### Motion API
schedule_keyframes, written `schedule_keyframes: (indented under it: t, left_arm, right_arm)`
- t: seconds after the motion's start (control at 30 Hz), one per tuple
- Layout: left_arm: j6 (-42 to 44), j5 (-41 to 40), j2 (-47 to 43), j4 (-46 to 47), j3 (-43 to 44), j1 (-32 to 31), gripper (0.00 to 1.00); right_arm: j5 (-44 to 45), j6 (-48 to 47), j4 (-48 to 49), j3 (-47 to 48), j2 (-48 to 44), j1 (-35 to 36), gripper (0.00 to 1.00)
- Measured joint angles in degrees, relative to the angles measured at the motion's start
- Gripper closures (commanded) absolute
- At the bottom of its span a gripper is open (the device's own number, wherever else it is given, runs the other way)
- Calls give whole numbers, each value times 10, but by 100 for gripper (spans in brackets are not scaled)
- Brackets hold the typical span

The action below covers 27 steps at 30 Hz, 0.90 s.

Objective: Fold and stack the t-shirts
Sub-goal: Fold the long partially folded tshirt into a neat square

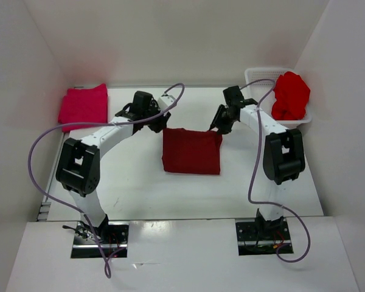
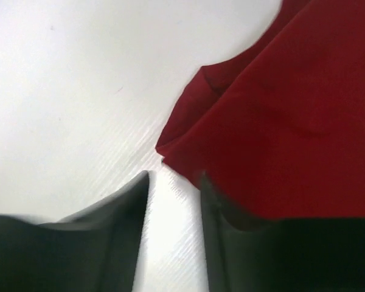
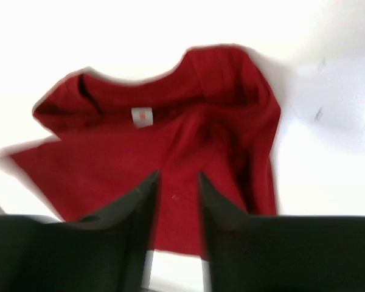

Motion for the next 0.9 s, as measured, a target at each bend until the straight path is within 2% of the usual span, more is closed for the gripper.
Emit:
schedule_keyframes:
  t: [0.03,0.1,0.13,0.23,0.27,0.4,0.57,0.7,0.8,0.9]
  left_arm:
    - [6,-3,8,5,0,3,40]
    - [14,-8,22,12,0,8,32]
    - [14,-11,29,12,0,11,26]
    - [12,-8,40,3,1,24,19]
    - [11,0,40,-6,3,28,13]
    - [-6,60,37,-42,24,61,2]
    - [-44,156,20,-71,1,92,1]
    - [-101,229,7,-81,-49,88,1]
    - [-144,233,3,-80,-79,78,1]
    - [-176,202,3,-78,-87,67,1]
  right_arm:
    - [2,-1,6,7,12,-1,41]
    - [3,-4,15,21,33,-4,38]
    - [2,-7,17,28,42,-7,38]
    - [4,-12,21,35,51,-13,38]
    - [6,-14,21,35,48,-14,38]
    - [24,-20,24,26,28,-14,38]
    - [28,-25,28,-39,-25,-14,37]
    - [28,-24,30,-87,-49,-14,31]
    - [28,-24,30,-112,-63,-14,29]
    - [28,-24,31,-128,-80,-12,29]
